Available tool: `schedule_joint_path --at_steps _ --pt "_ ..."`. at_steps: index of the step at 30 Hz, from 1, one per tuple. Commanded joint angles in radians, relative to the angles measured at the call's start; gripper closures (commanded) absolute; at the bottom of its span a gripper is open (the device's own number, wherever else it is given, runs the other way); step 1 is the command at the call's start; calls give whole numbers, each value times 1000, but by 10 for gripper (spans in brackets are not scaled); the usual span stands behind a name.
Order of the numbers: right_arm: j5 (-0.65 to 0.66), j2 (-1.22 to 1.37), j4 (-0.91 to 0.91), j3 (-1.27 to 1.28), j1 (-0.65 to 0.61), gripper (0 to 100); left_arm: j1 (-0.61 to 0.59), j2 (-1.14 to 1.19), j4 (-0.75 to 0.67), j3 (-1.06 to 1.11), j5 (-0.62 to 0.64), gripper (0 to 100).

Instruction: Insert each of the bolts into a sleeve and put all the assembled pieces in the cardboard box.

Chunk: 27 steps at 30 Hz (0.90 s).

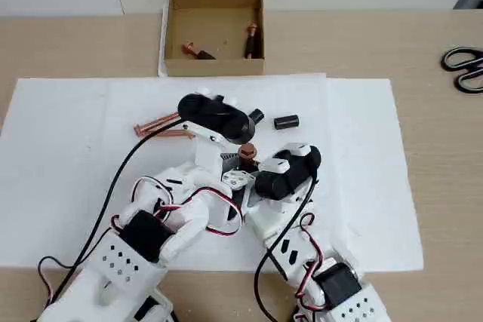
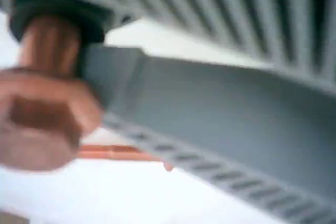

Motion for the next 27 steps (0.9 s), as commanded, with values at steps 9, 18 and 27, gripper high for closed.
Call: schedule_joint_path --at_steps 9,18,27 --pt "-3 -15 -2 -15 8 995 -21 -21 262 -179 -75 804" --pt "-2 -13 16 -14 12 995 -348 -21 402 -346 -273 804" --pt "158 -13 154 -54 262 995 -671 -20 489 -349 -367 805"
